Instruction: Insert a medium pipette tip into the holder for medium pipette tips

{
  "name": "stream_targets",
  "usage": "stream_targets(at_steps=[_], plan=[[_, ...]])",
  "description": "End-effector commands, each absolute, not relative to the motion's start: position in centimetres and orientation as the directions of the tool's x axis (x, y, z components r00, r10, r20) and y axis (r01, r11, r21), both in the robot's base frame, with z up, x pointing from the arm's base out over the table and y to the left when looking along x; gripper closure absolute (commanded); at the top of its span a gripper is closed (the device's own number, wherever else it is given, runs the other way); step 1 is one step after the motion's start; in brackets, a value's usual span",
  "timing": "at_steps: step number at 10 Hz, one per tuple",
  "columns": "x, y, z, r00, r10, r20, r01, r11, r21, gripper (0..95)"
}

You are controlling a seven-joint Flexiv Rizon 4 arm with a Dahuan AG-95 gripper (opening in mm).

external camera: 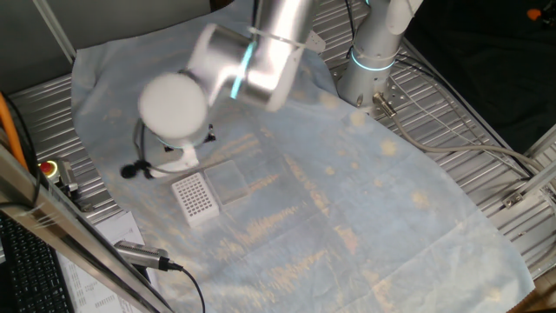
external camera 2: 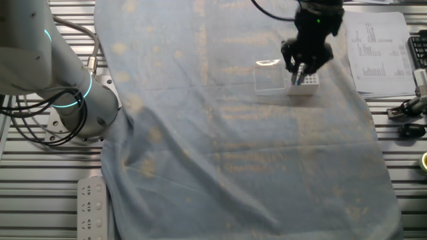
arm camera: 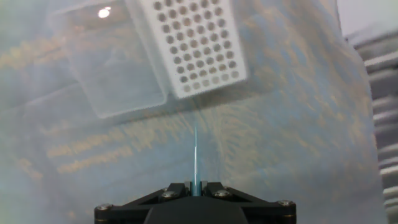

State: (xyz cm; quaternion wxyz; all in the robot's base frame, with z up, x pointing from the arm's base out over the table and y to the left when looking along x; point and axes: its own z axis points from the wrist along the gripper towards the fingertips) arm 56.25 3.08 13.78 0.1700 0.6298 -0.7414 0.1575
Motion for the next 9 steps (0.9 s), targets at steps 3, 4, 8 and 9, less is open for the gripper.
stream_targets(at_steps=[3,4,8,9], plan=[[55.9,3.39,13.72,0.126,-0.804,0.58,-0.99,-0.139,0.023,95.0],[55.9,3.39,13.72,0.202,-0.768,0.608,-0.976,-0.213,0.055,95.0],[56.04,3.71,14.19,0.199,-0.756,0.624,-0.974,-0.223,0.04,95.0],[56.7,3.95,14.38,0.186,-0.743,0.643,-0.976,-0.216,0.033,95.0]])
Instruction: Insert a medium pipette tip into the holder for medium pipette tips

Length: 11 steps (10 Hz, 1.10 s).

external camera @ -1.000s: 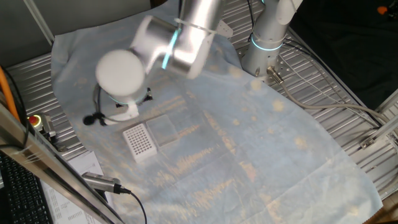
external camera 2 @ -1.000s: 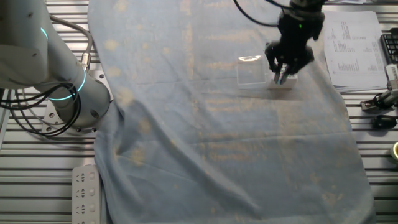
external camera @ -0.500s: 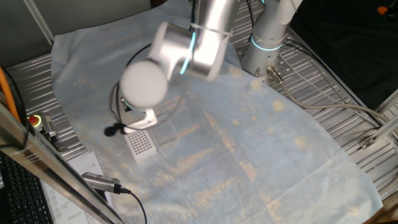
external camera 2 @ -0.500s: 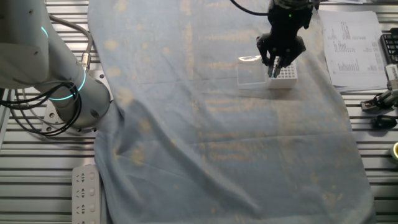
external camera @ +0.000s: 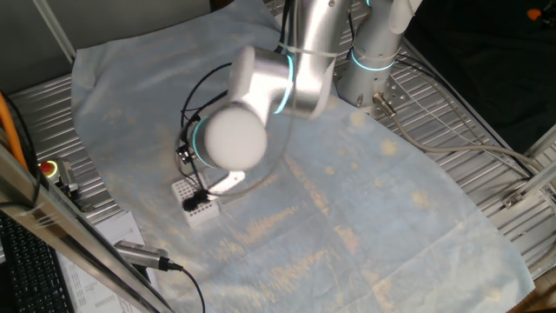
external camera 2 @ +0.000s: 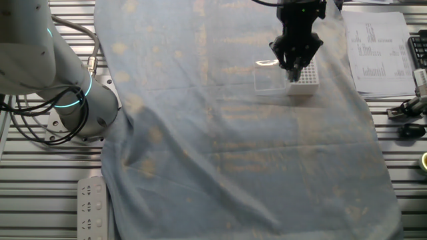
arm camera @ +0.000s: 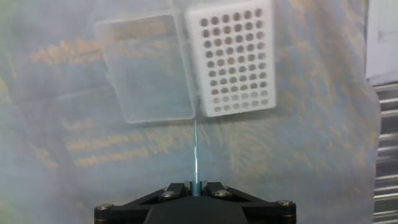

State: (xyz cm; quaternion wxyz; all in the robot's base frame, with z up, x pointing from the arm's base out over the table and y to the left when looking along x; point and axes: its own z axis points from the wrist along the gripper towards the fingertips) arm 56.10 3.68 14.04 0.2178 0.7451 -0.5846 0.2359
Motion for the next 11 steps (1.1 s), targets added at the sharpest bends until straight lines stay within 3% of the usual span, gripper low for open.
stream_targets(at_steps=[1,11], plan=[[57.9,4.4,14.6,0.19,-0.741,0.643,-0.975,-0.217,0.039,95.0],[59.5,6.4,13.1,0.113,-0.706,0.699,-0.984,-0.177,-0.019,95.0]])
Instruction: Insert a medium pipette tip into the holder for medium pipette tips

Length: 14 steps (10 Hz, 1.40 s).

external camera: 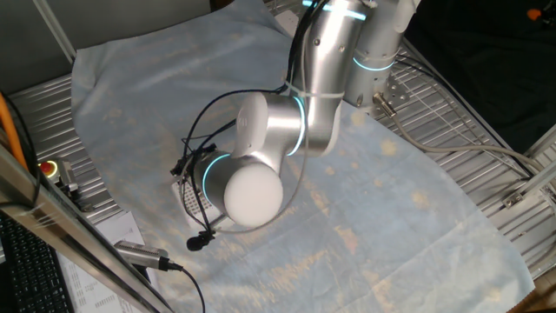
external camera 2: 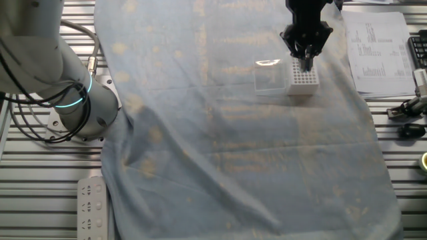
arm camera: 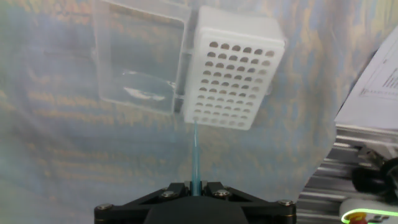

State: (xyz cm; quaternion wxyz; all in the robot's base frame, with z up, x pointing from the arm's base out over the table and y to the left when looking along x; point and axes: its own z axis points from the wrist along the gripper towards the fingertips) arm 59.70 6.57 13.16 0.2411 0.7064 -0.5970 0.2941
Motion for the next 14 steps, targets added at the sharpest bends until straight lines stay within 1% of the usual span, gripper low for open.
stream_targets(at_steps=[1,4,8,11,14], plan=[[59.6,6.4,13.1,0.114,-0.708,0.697,-0.983,-0.182,-0.023,95.0],[59.8,6.4,12.6,0.186,-0.689,0.7,-0.962,-0.273,-0.013,95.0],[59.9,6.6,12.4,0.262,-0.646,0.717,-0.915,-0.402,-0.028,95.0],[60.0,7.2,12.2,0.263,-0.656,0.707,-0.914,-0.404,-0.035,95.0],[60.5,7.8,12.4,0.264,-0.641,0.721,-0.91,-0.413,-0.034,95.0]])
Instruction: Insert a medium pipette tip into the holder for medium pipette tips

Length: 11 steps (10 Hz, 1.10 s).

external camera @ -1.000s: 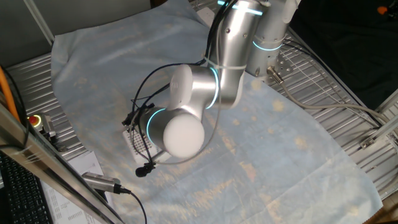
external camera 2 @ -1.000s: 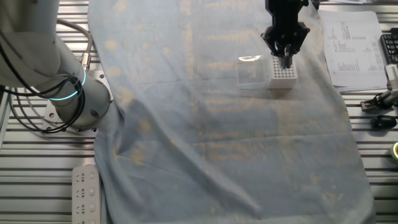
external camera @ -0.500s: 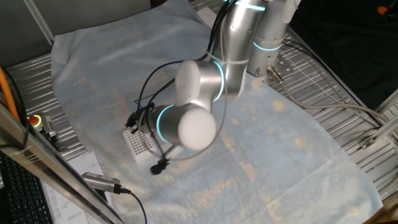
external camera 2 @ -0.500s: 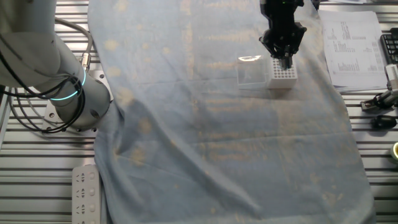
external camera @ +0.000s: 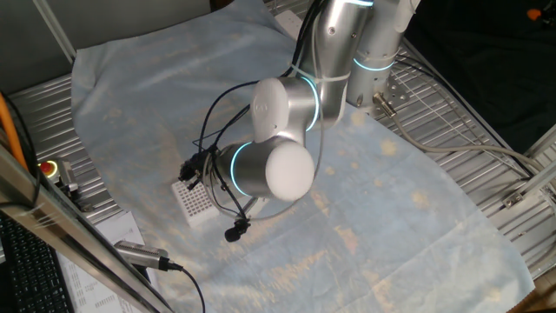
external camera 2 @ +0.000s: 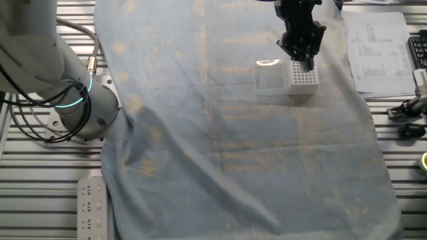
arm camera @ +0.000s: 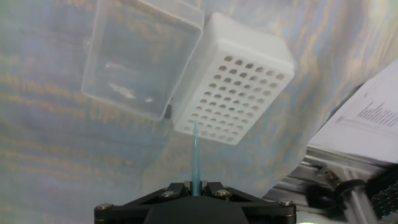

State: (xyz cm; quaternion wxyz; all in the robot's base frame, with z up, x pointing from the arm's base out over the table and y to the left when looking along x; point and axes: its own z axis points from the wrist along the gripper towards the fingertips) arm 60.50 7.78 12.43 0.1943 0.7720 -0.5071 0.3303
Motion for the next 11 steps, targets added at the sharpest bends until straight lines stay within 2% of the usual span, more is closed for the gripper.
stream_targets(at_steps=[1,11], plan=[[60.55,7.79,12.21,0.263,-0.636,0.725,-0.908,-0.417,-0.037,95.0],[60.49,7.93,11.39,0.278,-0.623,0.731,-0.91,-0.414,-0.008,95.0]])
